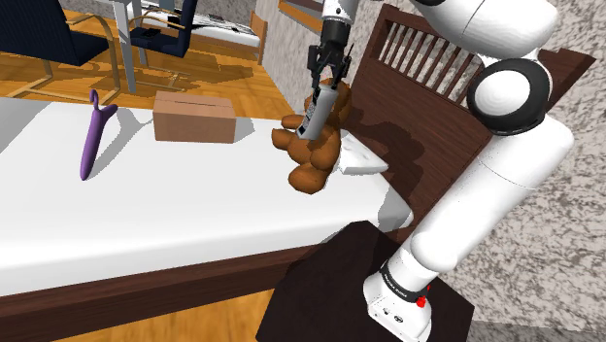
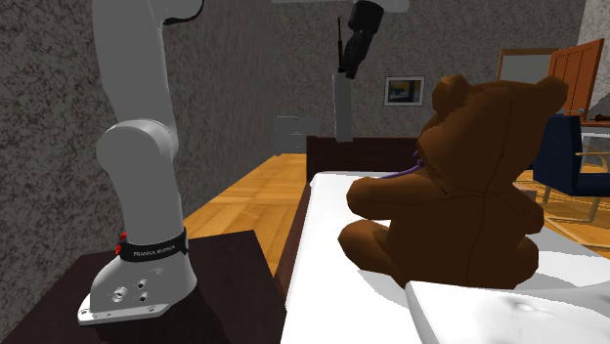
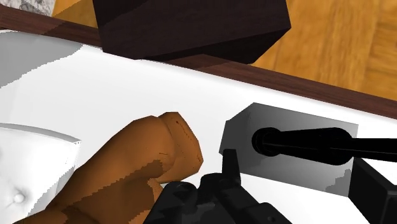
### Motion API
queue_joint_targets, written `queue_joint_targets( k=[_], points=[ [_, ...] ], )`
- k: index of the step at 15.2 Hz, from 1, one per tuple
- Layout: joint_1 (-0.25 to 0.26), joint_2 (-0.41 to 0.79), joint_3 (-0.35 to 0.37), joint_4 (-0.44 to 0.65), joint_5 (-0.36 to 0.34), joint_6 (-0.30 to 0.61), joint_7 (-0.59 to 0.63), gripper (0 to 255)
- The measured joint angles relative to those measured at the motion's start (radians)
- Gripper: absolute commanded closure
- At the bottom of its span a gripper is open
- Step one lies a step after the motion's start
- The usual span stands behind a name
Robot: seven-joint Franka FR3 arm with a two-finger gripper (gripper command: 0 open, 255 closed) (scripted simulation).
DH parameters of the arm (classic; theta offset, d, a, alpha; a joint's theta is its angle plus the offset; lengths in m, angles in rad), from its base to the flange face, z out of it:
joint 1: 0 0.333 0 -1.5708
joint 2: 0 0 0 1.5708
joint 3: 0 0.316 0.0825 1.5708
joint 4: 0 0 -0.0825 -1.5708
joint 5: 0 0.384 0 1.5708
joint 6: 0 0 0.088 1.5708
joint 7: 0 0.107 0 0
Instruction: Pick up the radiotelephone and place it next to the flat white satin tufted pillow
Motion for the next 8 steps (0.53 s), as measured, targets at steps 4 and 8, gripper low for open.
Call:
queue_joint_targets(
  k=[4, 8],
  points=[
    [-0.002, 0.036, -0.002, 0.107, 0.004, -0.071, 0.006, 255],
    [-0.005, 0.073, -0.004, 0.212, 0.010, -0.138, 0.013, 255]
  ],
)
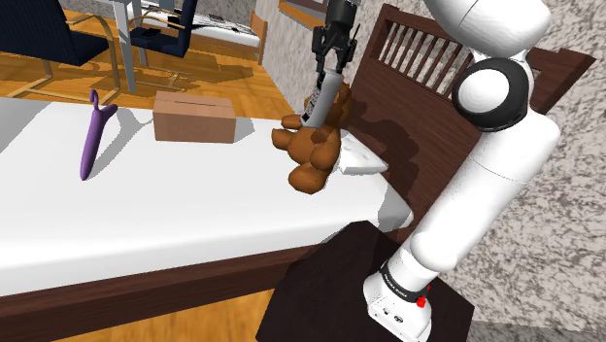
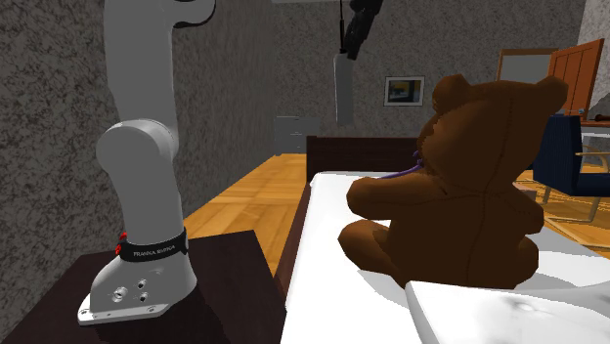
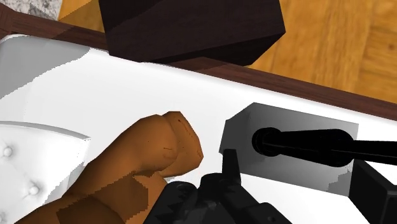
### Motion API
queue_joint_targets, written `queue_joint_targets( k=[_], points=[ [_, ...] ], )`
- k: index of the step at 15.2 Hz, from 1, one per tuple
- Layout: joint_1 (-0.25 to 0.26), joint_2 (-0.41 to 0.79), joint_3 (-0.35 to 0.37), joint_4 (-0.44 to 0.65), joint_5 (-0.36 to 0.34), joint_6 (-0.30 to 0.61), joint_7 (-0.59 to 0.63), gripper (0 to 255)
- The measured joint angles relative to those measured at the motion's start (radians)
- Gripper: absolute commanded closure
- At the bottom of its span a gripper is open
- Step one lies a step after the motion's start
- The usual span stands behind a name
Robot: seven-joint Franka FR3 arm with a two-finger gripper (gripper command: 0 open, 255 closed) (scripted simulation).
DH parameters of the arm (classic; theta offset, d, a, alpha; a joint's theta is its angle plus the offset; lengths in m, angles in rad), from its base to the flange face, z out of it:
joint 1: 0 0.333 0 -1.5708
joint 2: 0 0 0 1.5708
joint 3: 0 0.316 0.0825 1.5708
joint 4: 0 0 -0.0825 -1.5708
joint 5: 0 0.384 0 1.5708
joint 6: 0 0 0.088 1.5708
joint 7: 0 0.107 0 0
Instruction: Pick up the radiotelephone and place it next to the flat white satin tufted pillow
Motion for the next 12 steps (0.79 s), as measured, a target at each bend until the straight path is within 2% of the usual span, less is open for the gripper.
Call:
queue_joint_targets(
  k=[2, 4, 10, 12],
  points=[
    [-0.002, 0.020, -0.001, 0.058, 0.004, -0.038, 0.004, 255],
    [-0.007, 0.016, -0.005, 0.061, 0.002, -0.047, -0.004, 255],
    [-0.066, -0.088, -0.060, -0.137, -0.047, 0.033, -0.146, 255],
    [-0.086, -0.107, -0.082, -0.173, -0.063, 0.046, -0.194, 255]
  ],
)
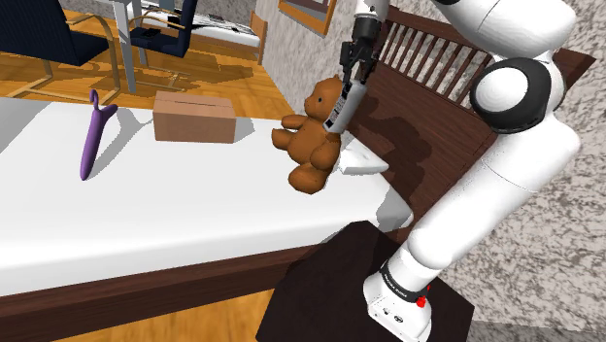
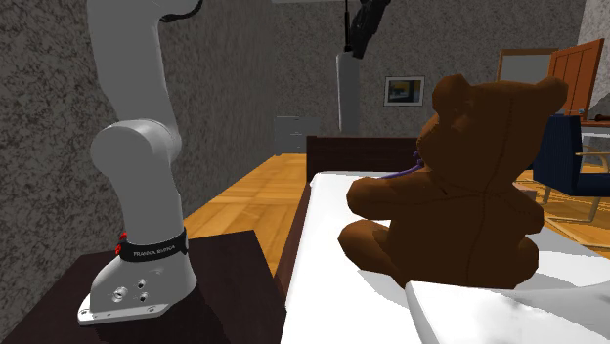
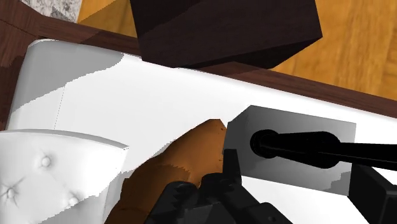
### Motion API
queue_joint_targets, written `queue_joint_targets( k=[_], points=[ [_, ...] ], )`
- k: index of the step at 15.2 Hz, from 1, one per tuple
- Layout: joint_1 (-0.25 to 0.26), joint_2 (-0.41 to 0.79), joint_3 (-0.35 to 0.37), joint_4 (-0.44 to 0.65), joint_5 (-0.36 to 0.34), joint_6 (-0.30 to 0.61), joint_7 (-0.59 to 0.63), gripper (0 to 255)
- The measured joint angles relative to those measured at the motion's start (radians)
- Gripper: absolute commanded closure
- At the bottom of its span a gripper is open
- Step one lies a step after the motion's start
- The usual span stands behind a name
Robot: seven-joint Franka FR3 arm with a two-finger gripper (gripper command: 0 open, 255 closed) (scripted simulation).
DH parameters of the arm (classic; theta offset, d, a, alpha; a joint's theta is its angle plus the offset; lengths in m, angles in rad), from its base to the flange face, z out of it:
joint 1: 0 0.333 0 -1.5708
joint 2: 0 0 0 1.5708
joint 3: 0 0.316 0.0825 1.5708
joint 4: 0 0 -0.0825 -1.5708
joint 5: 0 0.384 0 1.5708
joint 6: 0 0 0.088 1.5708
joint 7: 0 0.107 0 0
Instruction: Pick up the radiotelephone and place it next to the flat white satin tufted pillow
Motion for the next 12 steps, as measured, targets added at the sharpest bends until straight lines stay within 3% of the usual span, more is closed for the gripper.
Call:
queue_joint_targets(
  k=[6, 12],
  points=[
    [-0.063, -0.048, -0.070, -0.128, -0.055, 0.071, -0.150, 255],
    [-0.126, -0.046, -0.144, -0.190, -0.104, 0.133, -0.297, 255]
  ],
)
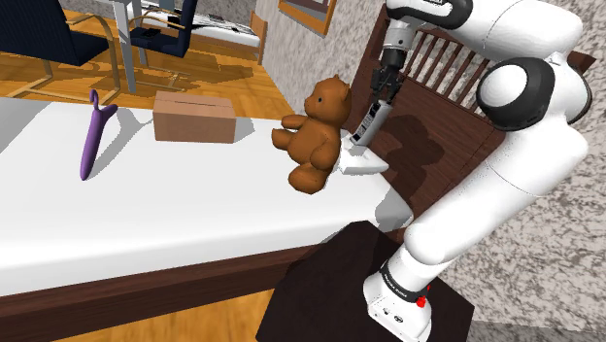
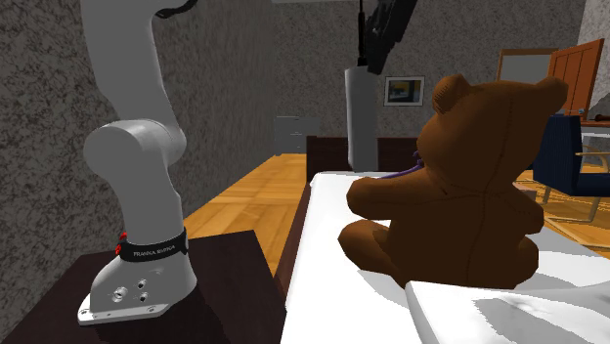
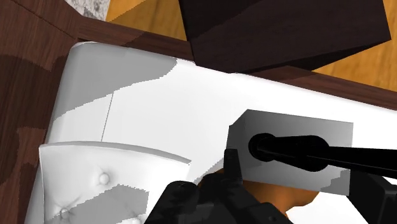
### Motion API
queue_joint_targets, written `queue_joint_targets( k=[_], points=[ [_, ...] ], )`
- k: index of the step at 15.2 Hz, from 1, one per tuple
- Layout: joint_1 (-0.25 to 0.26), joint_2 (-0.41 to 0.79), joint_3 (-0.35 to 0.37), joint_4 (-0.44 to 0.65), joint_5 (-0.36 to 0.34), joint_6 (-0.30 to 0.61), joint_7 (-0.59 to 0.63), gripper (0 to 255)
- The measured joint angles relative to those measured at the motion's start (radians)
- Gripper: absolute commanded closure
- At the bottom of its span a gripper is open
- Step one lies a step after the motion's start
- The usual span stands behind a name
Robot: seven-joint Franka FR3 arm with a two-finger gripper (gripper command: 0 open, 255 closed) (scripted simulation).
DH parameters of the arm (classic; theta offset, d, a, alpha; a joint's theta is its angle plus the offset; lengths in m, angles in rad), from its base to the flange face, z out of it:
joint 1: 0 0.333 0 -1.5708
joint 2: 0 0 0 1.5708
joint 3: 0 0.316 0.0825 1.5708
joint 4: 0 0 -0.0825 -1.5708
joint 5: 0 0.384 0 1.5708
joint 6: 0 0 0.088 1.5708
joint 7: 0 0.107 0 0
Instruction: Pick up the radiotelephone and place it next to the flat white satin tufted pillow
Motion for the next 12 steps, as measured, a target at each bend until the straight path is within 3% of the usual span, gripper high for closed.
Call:
queue_joint_targets(
  k=[12],
  points=[
    [-0.137, 0.121, -0.152, 0.006, -0.048, 0.120, -0.297, 255]
  ],
)
